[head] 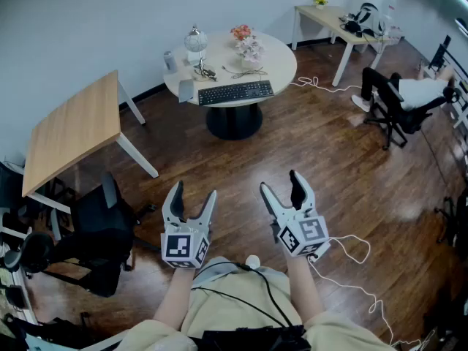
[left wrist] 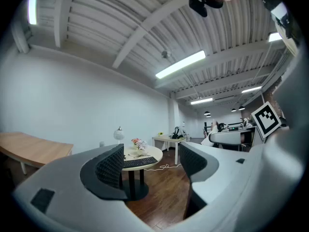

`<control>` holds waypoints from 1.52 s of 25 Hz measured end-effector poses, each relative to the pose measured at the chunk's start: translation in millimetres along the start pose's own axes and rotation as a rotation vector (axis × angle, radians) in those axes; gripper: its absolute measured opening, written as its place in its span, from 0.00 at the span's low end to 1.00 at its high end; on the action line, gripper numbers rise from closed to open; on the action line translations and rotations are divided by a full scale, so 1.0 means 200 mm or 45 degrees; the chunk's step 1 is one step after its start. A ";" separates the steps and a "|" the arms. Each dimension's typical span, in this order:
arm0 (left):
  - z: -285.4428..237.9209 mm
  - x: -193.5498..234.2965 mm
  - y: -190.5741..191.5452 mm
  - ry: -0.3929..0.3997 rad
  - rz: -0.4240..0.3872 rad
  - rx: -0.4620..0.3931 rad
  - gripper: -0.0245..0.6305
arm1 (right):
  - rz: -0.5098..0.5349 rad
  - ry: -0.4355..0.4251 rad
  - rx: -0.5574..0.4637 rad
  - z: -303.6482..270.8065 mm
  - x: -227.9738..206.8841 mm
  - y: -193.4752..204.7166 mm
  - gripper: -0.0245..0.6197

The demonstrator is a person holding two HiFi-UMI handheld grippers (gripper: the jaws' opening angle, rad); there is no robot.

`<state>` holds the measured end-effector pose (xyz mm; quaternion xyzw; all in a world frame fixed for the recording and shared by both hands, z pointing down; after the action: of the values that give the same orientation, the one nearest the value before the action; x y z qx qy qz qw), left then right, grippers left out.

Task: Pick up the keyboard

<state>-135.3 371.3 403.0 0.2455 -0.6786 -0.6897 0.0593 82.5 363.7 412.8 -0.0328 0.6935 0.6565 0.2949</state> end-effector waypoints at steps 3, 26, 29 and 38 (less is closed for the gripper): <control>-0.16 -0.04 0.08 0.029 0.004 0.029 0.56 | -0.048 -0.015 0.070 -0.12 -0.10 0.09 0.63; -2.28 1.02 0.69 0.245 0.151 0.161 0.56 | -0.116 -0.028 0.356 -2.47 -0.77 0.28 0.63; -2.39 1.12 1.00 0.230 0.280 0.343 0.56 | -0.152 0.002 0.461 -2.58 -0.87 0.44 0.63; -2.74 1.21 1.74 0.220 0.679 0.761 0.56 | -0.291 0.284 0.702 -2.72 -1.77 0.70 0.63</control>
<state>-204.3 -251.6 698.3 0.1245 -0.8815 -0.3994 0.2189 113.8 -243.9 678.6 -0.1011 0.8652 0.3988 0.2867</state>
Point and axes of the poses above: the fingertips, and each gripper's own axes: z backward along the fingers, x to its left, y out of its underside, the point moved 1 cm from there along z, backward along the fingers, and after that the axes turned 14 degrees about -z, right-handed, at the moved point
